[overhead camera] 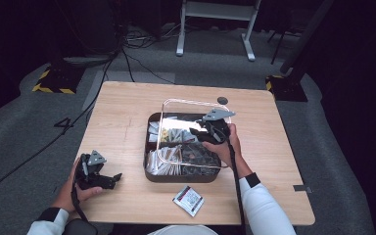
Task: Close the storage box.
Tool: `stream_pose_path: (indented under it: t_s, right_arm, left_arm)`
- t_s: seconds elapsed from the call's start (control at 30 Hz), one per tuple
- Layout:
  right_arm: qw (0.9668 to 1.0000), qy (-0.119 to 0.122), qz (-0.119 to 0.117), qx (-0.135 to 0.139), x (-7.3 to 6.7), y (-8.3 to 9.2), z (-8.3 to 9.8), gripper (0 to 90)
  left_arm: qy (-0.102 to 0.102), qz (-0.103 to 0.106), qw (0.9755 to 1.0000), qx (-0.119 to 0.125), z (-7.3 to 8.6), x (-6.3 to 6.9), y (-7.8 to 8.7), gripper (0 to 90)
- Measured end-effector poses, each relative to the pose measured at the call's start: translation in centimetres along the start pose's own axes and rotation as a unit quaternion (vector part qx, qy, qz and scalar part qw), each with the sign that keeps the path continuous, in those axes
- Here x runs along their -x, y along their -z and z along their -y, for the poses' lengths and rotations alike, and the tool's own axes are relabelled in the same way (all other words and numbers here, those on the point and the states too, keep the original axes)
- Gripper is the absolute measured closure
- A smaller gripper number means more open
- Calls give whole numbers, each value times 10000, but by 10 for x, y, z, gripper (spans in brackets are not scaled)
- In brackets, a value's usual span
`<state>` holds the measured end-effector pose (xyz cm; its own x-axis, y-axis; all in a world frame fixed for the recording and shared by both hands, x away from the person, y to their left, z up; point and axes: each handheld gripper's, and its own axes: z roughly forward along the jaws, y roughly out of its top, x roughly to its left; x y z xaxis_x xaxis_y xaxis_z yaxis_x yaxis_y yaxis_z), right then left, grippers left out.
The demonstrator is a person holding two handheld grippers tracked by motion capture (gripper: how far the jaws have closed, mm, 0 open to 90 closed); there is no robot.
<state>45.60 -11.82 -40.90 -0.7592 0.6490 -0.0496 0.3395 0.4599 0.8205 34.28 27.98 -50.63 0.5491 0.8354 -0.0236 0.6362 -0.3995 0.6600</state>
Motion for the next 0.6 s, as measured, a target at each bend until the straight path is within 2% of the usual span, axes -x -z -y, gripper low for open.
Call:
stream_pose_path:
  t_s: [0.37,0.6]
  right_arm:
    - [9991,195,-173,-323,-21,-29,0,588]
    - [9985,177,-190,-480,-26,-40,3,588]
  left_arm:
    - [-3,-1,10000,0,0,0,0,4]
    - [-2,-4,10000,1,0,0,0,4]
